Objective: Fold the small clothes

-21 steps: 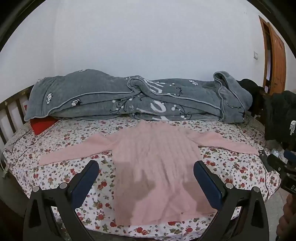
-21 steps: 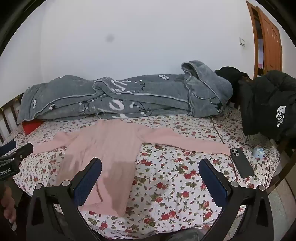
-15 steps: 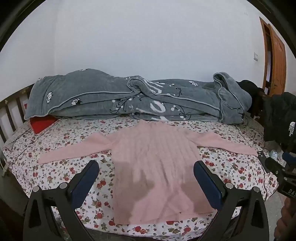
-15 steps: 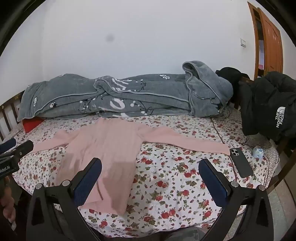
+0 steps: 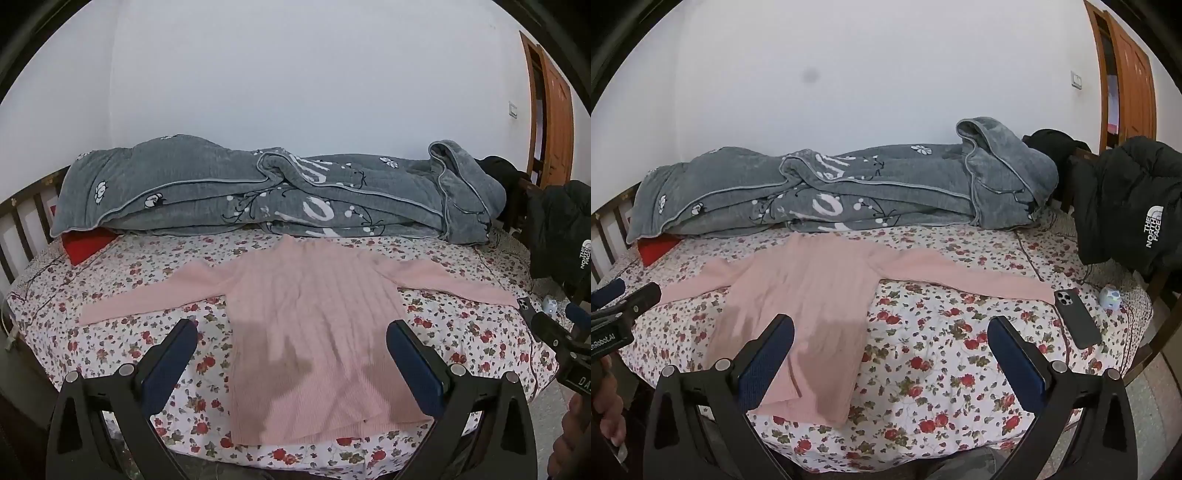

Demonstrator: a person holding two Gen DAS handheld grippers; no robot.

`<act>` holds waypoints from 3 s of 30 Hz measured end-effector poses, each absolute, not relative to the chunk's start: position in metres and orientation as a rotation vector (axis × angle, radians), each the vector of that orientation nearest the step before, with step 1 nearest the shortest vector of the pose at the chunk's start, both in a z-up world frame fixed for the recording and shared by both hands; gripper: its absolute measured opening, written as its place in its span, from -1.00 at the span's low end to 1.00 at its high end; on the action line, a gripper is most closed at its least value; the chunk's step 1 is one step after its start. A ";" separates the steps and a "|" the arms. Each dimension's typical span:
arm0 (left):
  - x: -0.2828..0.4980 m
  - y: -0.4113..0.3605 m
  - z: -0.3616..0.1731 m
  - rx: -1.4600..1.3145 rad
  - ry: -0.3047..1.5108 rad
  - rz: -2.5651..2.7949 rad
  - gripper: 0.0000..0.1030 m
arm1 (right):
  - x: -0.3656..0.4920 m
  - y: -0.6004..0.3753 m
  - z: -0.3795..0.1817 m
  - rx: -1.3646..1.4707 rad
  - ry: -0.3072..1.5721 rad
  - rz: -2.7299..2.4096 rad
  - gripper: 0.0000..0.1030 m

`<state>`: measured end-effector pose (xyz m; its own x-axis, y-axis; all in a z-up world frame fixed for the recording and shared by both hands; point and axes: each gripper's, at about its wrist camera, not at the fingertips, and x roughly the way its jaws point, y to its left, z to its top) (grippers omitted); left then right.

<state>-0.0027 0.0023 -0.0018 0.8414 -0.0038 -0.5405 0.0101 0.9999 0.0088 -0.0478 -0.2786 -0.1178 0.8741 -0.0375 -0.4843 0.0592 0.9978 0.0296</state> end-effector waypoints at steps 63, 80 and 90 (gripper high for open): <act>-0.005 0.008 0.000 -0.008 0.578 -0.002 1.00 | -0.057 -0.272 -0.103 0.060 0.479 -0.035 0.99; 0.006 0.017 0.001 -0.019 0.569 0.001 1.00 | -0.056 -0.267 -0.103 0.051 0.459 -0.041 0.99; 0.033 0.052 -0.050 -0.070 0.595 0.041 1.00 | -0.024 -0.257 -0.134 0.031 0.488 -0.051 0.99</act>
<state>0.0333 0.0524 -0.0498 0.8272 0.0179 -0.5617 -0.0585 0.9968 -0.0544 -0.0237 -0.2568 -0.1337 0.8822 -0.0414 -0.4691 0.0564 0.9982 0.0180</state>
